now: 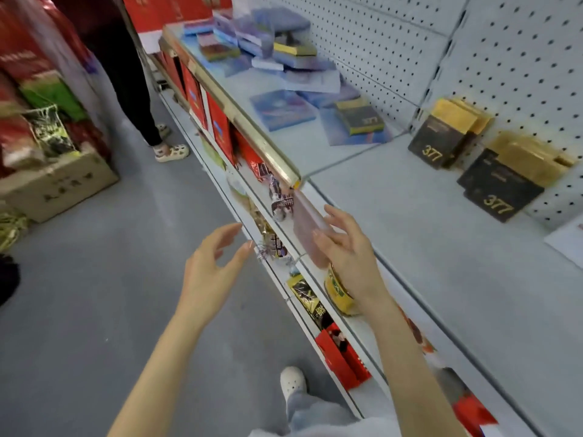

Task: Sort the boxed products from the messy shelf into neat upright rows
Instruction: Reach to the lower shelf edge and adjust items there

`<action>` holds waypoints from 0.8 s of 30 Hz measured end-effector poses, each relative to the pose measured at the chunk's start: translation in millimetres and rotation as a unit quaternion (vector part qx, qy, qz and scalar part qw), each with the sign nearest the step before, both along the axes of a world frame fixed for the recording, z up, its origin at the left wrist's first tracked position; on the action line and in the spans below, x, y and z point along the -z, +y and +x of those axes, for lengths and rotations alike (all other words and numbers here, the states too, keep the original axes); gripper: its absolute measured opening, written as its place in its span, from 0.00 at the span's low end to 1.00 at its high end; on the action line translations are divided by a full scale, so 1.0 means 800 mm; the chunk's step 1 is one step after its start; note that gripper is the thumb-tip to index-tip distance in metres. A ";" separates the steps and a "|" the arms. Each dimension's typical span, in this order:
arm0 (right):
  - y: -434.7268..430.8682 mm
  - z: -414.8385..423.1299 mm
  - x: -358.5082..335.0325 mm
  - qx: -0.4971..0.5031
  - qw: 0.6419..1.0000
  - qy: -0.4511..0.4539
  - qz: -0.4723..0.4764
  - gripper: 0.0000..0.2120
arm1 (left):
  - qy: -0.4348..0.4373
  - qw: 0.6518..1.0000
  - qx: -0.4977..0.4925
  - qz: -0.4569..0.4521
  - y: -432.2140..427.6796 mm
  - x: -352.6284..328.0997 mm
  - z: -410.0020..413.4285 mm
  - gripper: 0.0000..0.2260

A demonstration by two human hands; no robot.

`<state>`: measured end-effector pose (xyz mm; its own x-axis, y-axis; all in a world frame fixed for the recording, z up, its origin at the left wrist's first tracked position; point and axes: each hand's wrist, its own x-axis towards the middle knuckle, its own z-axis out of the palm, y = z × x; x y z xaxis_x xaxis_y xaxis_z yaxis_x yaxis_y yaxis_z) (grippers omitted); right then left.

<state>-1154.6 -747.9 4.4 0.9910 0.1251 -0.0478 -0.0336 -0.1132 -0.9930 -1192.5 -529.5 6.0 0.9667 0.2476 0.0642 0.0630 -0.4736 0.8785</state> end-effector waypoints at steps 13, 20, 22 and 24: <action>0.241 0.286 -0.006 0.083 0.996 -0.013 -0.016 0.15 | 0.007 0.999 -0.014 -0.032 0.264 0.005 0.265 0.11; 0.358 0.421 -0.043 0.112 0.992 -0.043 -0.028 0.15 | 0.001 0.997 0.043 -0.059 0.362 -0.029 0.425 0.11; 0.374 0.453 -0.046 0.132 0.990 -0.043 -0.027 0.16 | -0.002 0.996 0.066 -0.068 0.373 -0.030 0.464 0.09; 0.384 0.487 -0.046 0.155 0.987 -0.023 -0.020 0.17 | 0.000 0.994 0.077 -0.084 0.383 -0.027 0.504 0.09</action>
<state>-764.9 -441.1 41.3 0.9826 -0.1857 -0.0008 -0.0279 -0.1430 -0.9893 -789.5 -223.2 27.7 0.9939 0.1044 0.0352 0.0006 -0.3250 0.9457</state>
